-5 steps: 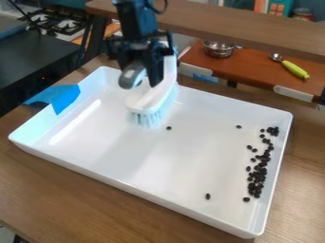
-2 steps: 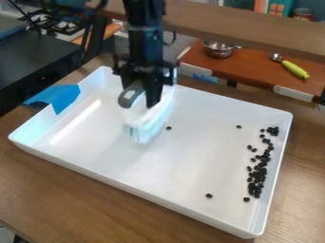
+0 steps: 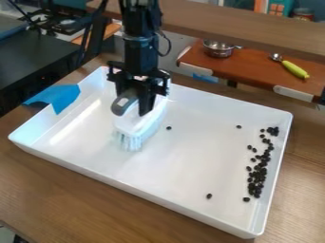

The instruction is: Sweep into pile

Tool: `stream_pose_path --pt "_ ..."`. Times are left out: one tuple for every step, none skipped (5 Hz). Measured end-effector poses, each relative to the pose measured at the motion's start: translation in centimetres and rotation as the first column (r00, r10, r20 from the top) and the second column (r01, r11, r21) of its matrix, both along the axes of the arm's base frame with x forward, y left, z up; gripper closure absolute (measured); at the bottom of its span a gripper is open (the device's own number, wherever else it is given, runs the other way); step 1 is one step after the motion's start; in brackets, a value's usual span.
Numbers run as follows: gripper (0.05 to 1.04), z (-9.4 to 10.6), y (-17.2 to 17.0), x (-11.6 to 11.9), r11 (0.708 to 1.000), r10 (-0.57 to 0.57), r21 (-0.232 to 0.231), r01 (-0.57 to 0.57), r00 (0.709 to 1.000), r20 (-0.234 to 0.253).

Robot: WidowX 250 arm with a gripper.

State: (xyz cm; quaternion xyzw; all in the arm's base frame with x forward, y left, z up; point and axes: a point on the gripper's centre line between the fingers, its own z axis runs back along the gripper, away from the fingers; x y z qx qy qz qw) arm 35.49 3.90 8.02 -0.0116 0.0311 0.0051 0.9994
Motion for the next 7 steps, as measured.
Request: stream_pose_path --pt "0.597 -0.5 -0.8 -0.2 0.999 0.034 -0.026 -0.034 0.999 -0.032" --pt "0.597 -0.8 -3.6 0.0 0.998 0.032 -0.059 -0.035 0.998 -0.051" --pt "0.597 -0.8 -7.3 0.1 0.995 0.023 -0.096 -0.028 0.998 -0.056" --pt "0.597 -1.0 -11.1 0.2 0.991 0.013 -0.131 -0.022 0.998 -0.066" --pt "0.597 -0.8 -14.3 0.7 0.985 0.006 -0.17 -0.017 0.997 -0.07" --pt "0.597 -0.3 -15.5 0.5 0.978 0.0 -0.208 -0.019 0.996 -0.09" --pt "0.597 1.9 -13.7 0.0 0.967 0.001 -0.252 -0.018 0.998 -0.064"
